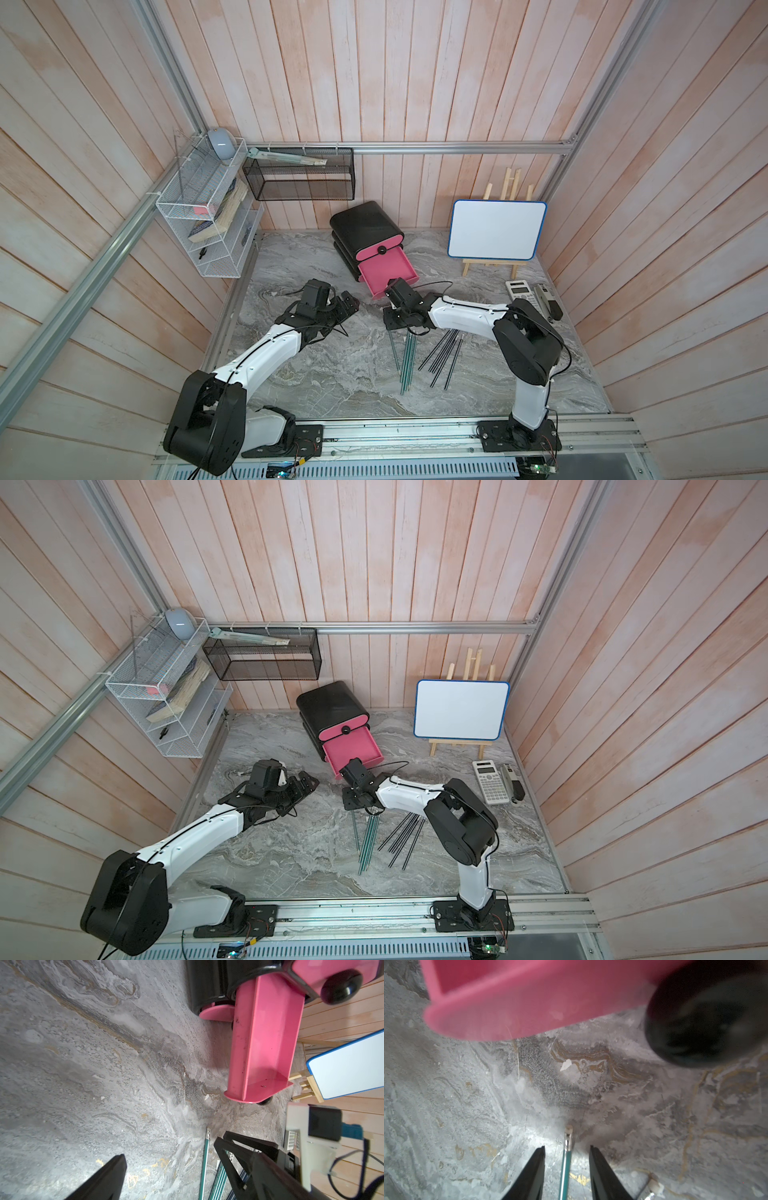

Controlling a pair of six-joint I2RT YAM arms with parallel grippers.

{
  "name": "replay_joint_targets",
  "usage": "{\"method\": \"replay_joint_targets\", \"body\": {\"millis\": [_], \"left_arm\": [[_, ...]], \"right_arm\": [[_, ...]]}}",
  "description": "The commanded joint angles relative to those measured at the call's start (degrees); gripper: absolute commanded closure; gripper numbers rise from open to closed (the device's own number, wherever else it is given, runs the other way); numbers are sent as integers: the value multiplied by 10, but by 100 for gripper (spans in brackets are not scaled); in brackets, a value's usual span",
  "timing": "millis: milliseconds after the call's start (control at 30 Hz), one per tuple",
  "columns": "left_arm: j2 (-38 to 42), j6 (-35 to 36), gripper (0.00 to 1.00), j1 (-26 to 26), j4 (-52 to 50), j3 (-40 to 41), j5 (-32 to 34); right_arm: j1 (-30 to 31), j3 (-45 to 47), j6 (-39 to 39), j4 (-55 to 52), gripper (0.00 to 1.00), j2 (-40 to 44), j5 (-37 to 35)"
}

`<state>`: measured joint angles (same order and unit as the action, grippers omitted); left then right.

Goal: Please place the pencils in the drawer according to their color
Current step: Pick up the pencil from the center of the board.

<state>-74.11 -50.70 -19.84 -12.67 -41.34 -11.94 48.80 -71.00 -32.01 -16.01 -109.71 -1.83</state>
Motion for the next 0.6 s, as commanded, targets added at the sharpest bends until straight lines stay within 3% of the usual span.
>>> {"method": "replay_joint_targets", "body": {"millis": [0, 567], "left_arm": [[4, -4, 1, -2, 14, 10, -1], [4, -3, 0, -2, 24, 13, -4]], "right_arm": [[5, -22, 19, -25, 60, -19, -20], [10, -61, 38, -51, 67, -71, -25]]}}
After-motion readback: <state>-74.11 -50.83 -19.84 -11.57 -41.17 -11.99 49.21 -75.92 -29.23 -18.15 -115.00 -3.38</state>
